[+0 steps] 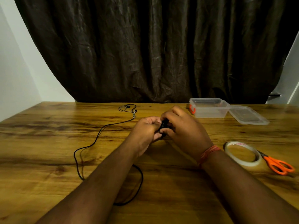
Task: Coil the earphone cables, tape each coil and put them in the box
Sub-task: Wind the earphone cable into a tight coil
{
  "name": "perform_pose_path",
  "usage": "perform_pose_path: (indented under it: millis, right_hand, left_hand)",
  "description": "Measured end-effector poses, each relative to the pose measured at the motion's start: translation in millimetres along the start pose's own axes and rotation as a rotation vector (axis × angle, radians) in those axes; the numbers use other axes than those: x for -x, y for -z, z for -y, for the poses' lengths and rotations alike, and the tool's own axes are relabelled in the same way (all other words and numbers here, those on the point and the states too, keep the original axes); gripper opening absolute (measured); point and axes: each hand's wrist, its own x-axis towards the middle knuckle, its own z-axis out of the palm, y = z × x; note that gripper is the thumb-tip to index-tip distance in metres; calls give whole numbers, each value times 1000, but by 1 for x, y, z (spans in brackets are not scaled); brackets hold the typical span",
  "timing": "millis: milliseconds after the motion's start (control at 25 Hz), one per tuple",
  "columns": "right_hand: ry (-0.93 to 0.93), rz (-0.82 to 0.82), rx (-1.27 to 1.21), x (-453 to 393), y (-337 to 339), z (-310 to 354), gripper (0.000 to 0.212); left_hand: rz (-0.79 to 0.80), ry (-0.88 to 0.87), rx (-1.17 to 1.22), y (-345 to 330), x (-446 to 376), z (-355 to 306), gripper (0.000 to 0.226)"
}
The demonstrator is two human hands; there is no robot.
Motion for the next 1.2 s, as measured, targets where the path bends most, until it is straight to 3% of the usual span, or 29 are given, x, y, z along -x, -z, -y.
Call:
perform_pose_path:
  millis: [120,280,480,680,880,1000,1200]
  right_hand:
    - [-78,-37,-72,1,2,-3,35]
    - [-106,-66,-94,2,0,-6,42]
    - [-107,-66,-85,0,5,-13,49]
    - [-179,-11,-372,-2,6,-18,39]
    - [-236,34,-532,-1,2,-16,27]
    - [-262,41,-556,-2,2,-13,26]
    - [-240,-18,-419,-2,4,-10,27]
  left_hand:
    - [49,21,66,1,0,-2,26]
    - [135,2,-36,2,4,-2,16]
    - [165,-10,137,4,3,-5,26]
    - [248,-12,112,7,9,-10,34]
    - [221,28,-42,6,7,-8,35]
    - [192,31,-72,5,6,-8,35]
    - [151,40,172,4,4,-7,27]
